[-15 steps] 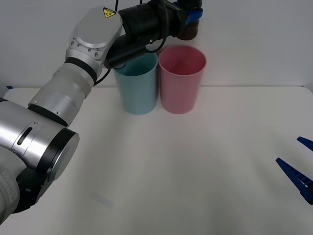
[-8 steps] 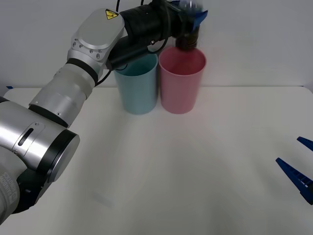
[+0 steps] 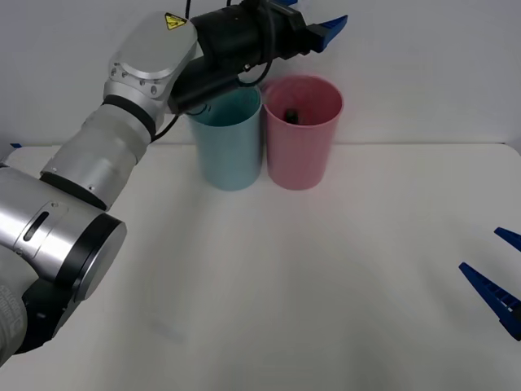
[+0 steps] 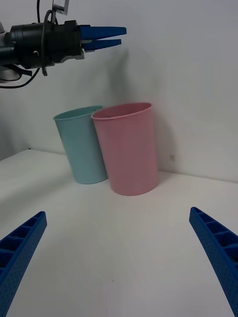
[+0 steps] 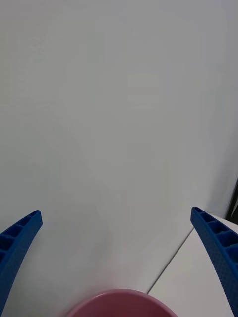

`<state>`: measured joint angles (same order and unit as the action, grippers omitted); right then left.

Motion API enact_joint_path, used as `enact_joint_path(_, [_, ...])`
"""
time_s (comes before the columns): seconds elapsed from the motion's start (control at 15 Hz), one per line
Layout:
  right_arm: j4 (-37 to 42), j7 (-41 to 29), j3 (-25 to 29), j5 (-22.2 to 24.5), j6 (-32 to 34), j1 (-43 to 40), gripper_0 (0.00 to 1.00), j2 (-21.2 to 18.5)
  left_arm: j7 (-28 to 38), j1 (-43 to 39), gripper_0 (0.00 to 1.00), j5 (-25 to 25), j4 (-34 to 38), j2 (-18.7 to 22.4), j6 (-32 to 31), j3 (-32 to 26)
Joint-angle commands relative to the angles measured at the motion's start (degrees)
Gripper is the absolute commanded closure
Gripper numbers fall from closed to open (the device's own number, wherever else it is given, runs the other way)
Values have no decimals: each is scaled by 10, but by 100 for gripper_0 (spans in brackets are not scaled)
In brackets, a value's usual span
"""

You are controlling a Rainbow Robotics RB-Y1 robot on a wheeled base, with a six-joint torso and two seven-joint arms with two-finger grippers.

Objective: Grasp the object on the table and drop it into the matching bin: aluminum can to the light blue bin, PET bottle to the pink bin.

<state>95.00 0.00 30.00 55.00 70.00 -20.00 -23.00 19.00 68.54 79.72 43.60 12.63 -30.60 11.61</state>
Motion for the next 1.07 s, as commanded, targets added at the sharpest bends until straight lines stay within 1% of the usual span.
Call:
enact_joint_path(0.07, [0,0,0,0,0,0,0,0,-1,-2,0,-37,1,32,-45,0])
enact_joint_path(0.2, [0,0,0,0,0,0,0,0,-8,-16,0,-67,3,55,-69,0])
enact_joint_path(0.27, [0,0,0,0,0,0,0,0,-13,-28,0,-80,17,66,-77,1])
enact_joint_path(0.6, [0,0,0,0,0,0,0,0,-29,-154,0,-151,152,124,-80,-3])
enact_joint_path(0.73, [0,0,0,0,0,0,0,0,-34,-207,0,-173,203,146,-84,-19])
enact_joint_path(0.87, [0,0,0,0,0,0,0,0,-40,-264,0,-185,248,166,-102,-49])
enact_joint_path(0.93, [0,0,0,0,0,0,0,0,-41,-289,0,-185,265,169,-121,-76])
enact_joint_path(1.07, [0,0,0,0,0,0,0,0,-47,-347,0,-167,304,173,-162,-136])
